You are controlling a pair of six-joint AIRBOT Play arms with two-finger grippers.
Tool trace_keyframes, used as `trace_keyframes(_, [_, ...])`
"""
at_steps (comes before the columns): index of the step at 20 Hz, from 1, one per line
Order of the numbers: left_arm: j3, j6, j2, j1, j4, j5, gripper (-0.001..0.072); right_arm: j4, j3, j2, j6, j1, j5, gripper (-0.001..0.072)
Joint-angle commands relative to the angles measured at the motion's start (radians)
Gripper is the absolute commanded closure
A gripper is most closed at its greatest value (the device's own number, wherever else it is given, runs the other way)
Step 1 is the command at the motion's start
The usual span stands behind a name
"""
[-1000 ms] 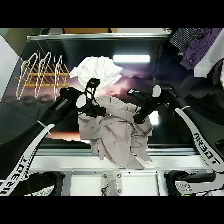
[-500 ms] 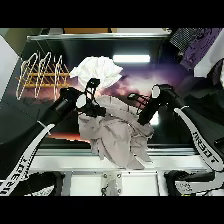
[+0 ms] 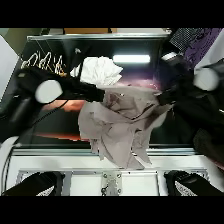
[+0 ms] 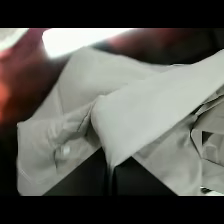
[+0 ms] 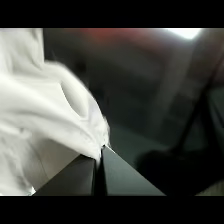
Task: Fold the clothes and pants, and hang the long-sleeved shirts on hangers.
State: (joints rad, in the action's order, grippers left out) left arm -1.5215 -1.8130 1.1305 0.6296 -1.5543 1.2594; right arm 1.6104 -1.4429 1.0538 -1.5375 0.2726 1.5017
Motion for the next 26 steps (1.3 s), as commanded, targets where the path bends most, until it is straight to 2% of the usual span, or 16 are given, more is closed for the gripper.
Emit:
trace_keyframes(1, [-0.077, -0.026, -0.078, 0.076, 0.004, 0.021, 0.0694, 0.047, -0.039, -0.193, -0.294, 0.001, 0.089, 0.0701])
trace_keyframes(5, [-0.039, -0.058, -0.087, 0.116, 0.002, 0.036, 0.0694, 0.058, -0.037, -0.257, -0.391, 0.001, 0.099, 0.0701])
trace_keyframes(7, [0.059, -0.094, -0.082, 0.104, 0.001, -0.017, 0.0694, 0.055, -0.005, -0.242, -0.389, 0.002, 0.089, 0.0701])
trace_keyframes(10, [0.204, -0.132, -0.028, 0.029, 0.012, -0.078, 0.0694, 0.049, 0.213, -0.237, -0.370, 0.001, -0.078, 0.0700])
trace_keyframes(14, [0.299, -0.124, 0.107, -0.003, 0.059, -0.163, 0.0694, -0.005, 0.563, -0.197, -0.390, 0.003, -0.358, 0.0698])
trace_keyframes(16, [0.316, -0.124, 0.172, 0.010, 0.055, -0.165, 0.0694, -0.010, 0.658, -0.171, -0.389, 0.003, -0.410, 0.0687])
trace_keyframes(17, [0.322, -0.124, 0.195, 0.009, 0.058, -0.165, 0.0694, -0.013, 0.674, -0.158, -0.382, 0.003, -0.409, 0.0645])
trace_keyframes(19, [0.325, -0.124, 0.226, 0.009, 0.058, -0.161, 0.0694, -0.019, 0.671, -0.151, -0.319, 0.003, -0.414, 0.0213])
trace_keyframes(20, [0.325, -0.124, 0.229, 0.010, 0.058, -0.161, 0.0693, -0.024, 0.669, -0.157, -0.297, 0.003, -0.415, 0.0175])
trace_keyframes(24, [0.325, -0.120, 0.228, 0.008, 0.056, -0.160, 0.0693, -0.026, 0.669, -0.162, -0.202, 0.003, -0.417, 0.0175])
trace_keyframes(26, [0.325, -0.120, 0.228, 0.009, 0.058, -0.161, 0.0693, -0.068, 0.669, -0.150, -0.063, 0.003, -0.445, 0.0175])
